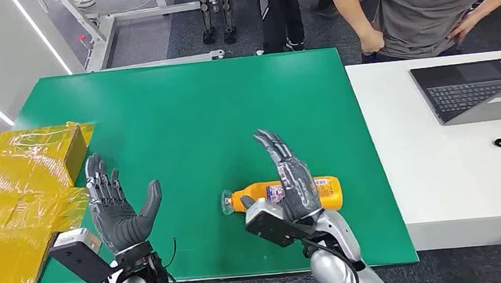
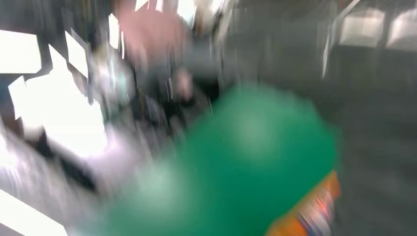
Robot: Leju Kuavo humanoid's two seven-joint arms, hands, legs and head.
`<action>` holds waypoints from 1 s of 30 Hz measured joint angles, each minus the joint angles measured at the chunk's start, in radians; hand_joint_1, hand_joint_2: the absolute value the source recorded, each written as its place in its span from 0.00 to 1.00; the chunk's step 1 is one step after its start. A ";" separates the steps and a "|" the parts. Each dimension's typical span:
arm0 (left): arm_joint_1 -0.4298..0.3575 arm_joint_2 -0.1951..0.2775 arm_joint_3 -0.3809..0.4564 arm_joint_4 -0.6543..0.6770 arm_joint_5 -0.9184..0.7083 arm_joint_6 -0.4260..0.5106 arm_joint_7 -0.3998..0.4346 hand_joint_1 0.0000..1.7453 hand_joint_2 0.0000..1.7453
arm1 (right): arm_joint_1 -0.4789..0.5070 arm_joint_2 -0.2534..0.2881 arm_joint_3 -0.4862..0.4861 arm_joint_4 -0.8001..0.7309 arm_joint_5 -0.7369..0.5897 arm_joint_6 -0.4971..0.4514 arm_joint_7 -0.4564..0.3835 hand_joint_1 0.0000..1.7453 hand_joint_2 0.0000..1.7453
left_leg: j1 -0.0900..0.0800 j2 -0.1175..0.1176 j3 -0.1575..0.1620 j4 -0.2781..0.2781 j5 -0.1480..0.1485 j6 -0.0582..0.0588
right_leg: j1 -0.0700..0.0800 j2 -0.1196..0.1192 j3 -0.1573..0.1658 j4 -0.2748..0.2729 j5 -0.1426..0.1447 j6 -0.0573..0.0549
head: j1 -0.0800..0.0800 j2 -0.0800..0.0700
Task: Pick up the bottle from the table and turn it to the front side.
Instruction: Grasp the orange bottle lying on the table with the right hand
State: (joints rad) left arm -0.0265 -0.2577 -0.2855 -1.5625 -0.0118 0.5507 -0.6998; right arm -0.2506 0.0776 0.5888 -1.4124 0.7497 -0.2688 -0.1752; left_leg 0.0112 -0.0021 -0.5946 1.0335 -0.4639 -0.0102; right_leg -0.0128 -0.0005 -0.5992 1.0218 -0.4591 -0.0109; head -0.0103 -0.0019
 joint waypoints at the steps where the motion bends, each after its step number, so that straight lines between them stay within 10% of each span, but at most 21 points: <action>1: 0.000 0.000 0.000 0.000 0.000 0.000 0.000 0.00 1.00 | -0.006 -0.004 0.001 0.005 0.010 0.008 0.007 0.00 1.00 | 0.000 0.000 0.000 0.000 0.000 0.000 | 0.000 0.000 0.000 0.000 0.000 0.000 | 0.000 0.000; 30: -0.035 0.019 -0.007 0.023 0.030 -0.044 0.019 0.00 1.00 | -0.158 -0.331 0.094 0.139 0.159 0.476 0.100 0.00 1.00 | 0.000 -0.001 -0.001 0.001 0.000 0.001 | 0.000 0.000 0.000 -0.001 0.000 0.001 | 0.000 0.000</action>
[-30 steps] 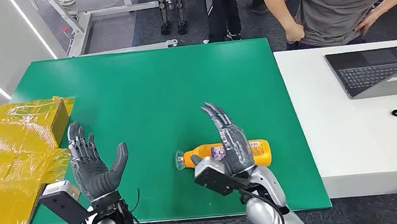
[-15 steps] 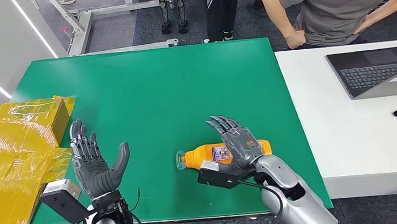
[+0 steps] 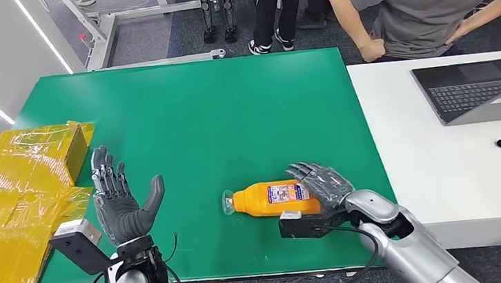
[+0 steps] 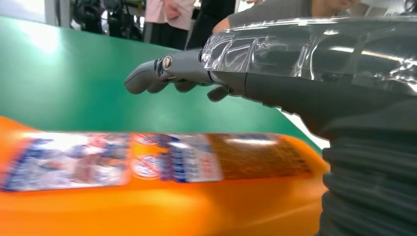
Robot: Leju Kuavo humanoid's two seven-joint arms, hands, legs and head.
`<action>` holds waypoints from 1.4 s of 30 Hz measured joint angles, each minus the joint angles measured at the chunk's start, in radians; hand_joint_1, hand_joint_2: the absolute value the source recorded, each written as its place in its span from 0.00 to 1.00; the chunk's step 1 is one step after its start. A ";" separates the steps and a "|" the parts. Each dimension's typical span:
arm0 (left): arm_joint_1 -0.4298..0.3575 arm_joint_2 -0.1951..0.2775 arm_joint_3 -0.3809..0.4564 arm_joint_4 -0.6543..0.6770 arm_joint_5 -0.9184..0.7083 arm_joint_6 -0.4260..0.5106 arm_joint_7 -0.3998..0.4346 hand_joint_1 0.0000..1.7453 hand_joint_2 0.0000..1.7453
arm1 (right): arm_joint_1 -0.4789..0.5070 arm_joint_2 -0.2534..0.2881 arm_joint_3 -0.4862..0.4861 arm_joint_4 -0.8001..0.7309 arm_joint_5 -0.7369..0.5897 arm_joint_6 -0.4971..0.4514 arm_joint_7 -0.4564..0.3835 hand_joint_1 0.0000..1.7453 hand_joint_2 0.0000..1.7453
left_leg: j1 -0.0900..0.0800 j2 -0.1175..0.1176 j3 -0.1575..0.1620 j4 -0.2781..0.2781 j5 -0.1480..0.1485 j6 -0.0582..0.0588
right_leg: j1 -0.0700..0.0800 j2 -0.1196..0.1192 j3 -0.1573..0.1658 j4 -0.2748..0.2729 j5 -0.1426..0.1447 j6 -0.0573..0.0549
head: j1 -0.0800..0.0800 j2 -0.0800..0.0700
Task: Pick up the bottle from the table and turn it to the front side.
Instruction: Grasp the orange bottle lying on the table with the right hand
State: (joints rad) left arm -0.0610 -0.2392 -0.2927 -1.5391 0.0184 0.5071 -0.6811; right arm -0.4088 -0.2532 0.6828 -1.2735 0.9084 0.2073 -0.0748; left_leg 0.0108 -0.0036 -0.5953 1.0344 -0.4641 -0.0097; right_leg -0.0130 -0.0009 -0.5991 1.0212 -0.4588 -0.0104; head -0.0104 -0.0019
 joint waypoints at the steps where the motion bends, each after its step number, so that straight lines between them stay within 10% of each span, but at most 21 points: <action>1: 0.000 0.001 -0.001 0.001 0.002 0.000 0.000 0.00 1.00 | -0.005 -0.010 0.004 0.004 -0.001 0.010 0.007 0.00 1.00 | 0.000 0.000 0.000 0.000 0.000 0.000 | 0.000 0.000 0.000 0.000 0.000 0.000 | 0.000 0.000; 42: -0.030 0.007 -0.051 0.042 0.005 -0.041 0.013 0.00 1.00 | -0.233 -0.020 0.074 0.341 -0.071 0.095 -0.045 0.00 1.00 | 0.000 0.000 0.000 0.000 0.000 0.001 | 0.000 0.000 0.000 0.000 0.001 0.001 | 0.000 0.000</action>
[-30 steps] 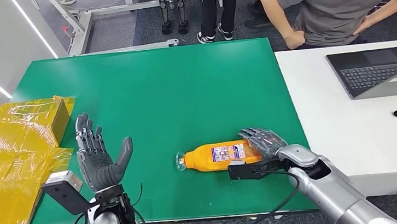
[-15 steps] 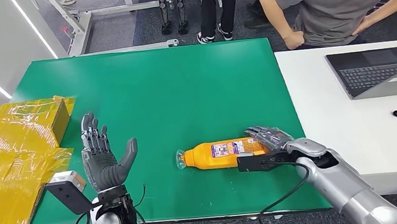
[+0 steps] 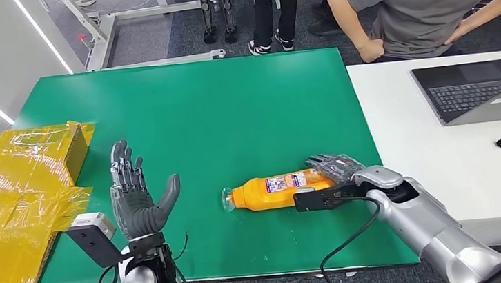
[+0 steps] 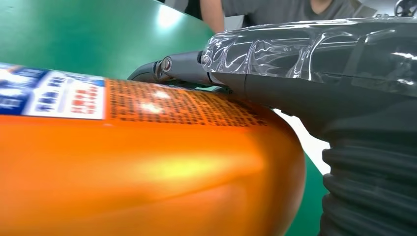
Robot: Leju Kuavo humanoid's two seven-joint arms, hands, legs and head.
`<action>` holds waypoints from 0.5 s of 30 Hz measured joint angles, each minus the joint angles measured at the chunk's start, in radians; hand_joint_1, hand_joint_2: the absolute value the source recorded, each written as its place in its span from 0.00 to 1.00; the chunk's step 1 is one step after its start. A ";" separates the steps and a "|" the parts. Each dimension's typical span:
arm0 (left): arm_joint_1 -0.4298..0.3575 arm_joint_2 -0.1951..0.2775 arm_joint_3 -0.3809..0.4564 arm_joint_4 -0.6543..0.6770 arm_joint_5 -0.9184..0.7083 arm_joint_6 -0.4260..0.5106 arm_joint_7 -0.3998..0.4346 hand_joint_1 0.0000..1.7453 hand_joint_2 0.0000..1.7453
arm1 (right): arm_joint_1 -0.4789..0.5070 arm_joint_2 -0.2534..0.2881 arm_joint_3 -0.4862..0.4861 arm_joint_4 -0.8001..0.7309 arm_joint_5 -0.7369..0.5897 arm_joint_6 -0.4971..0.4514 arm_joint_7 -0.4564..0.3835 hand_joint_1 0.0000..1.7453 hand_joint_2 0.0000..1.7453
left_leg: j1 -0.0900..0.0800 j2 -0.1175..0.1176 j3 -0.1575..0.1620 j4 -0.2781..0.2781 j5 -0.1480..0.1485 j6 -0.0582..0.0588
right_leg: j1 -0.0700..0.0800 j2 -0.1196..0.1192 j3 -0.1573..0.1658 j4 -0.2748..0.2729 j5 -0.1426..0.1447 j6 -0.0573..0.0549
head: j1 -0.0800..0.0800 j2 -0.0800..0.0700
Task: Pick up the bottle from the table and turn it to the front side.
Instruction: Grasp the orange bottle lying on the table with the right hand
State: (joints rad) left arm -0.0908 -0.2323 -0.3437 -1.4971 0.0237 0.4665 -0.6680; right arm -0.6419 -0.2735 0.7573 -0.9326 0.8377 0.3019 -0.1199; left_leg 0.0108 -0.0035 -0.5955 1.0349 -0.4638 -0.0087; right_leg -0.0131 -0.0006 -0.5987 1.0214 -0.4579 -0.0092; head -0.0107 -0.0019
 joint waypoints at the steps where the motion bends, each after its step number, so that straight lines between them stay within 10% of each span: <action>1: -0.001 0.000 0.000 0.002 0.000 0.000 0.000 0.00 1.00 | -0.010 0.006 0.005 0.006 0.000 0.005 -0.004 0.00 1.00 | 0.000 0.000 0.000 0.000 0.000 0.000 | 0.000 0.000 0.000 0.000 0.000 0.000 | 0.000 0.000; 15: -0.005 0.000 -0.002 0.012 0.004 0.000 0.000 0.00 1.00 | -0.164 0.099 0.115 0.116 -0.051 0.080 -0.075 0.00 1.00 | 0.000 0.000 0.000 0.000 0.000 0.000 | 0.000 0.000 0.000 0.000 0.000 0.000 | 0.000 0.000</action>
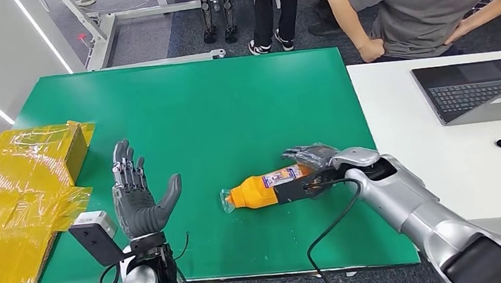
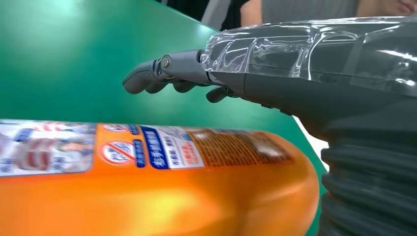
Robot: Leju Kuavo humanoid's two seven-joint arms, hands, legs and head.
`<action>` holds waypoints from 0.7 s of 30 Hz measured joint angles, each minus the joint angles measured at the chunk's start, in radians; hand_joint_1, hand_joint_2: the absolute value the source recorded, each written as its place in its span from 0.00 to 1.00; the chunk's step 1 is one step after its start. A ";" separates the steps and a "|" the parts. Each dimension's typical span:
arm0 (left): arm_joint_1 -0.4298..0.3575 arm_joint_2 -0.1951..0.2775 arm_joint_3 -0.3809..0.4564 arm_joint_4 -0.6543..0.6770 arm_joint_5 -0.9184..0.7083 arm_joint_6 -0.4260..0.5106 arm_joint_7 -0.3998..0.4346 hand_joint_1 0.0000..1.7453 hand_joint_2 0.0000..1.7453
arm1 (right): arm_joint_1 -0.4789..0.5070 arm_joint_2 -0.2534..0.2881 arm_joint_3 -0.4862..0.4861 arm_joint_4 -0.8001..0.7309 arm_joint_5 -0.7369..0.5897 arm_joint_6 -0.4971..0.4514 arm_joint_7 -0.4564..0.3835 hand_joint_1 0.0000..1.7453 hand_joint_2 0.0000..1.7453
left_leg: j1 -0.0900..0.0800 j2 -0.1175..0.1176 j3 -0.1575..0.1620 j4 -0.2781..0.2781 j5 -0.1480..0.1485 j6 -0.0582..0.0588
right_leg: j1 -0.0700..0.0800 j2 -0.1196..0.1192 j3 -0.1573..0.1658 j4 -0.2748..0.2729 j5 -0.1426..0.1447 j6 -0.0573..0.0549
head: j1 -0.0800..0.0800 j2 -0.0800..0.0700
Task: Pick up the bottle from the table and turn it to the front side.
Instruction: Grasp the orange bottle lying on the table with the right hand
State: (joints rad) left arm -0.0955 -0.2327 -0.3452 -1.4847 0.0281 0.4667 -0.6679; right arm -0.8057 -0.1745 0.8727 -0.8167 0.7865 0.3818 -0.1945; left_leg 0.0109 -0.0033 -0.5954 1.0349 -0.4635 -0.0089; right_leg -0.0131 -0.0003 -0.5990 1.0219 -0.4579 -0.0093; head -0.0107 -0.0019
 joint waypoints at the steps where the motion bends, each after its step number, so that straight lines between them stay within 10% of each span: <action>1: -0.001 0.000 0.000 0.000 0.001 0.000 0.000 0.00 1.00 | -0.007 0.003 0.008 0.007 -0.007 0.003 -0.001 0.00 1.00 | 0.000 0.000 0.000 0.000 0.000 0.000 | 0.000 0.000 0.000 0.000 0.000 0.000 | 0.000 0.000; 21: -0.021 0.000 0.000 0.018 0.052 0.012 0.004 0.00 1.00 | -0.048 0.027 0.109 0.133 -0.107 0.060 -0.002 0.00 1.00 | 0.000 0.000 0.000 0.000 0.000 0.000 | 0.000 0.000 0.000 0.000 0.000 0.000 | 0.000 0.000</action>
State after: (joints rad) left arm -0.1163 -0.2327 -0.3452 -1.4670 0.0805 0.4790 -0.6641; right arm -0.8535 -0.1479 0.9820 -0.6835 0.6796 0.4418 -0.1961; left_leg 0.0109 -0.0034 -0.5951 1.0352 -0.4635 -0.0089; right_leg -0.0131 -0.0004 -0.5987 1.0217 -0.4579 -0.0093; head -0.0107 -0.0019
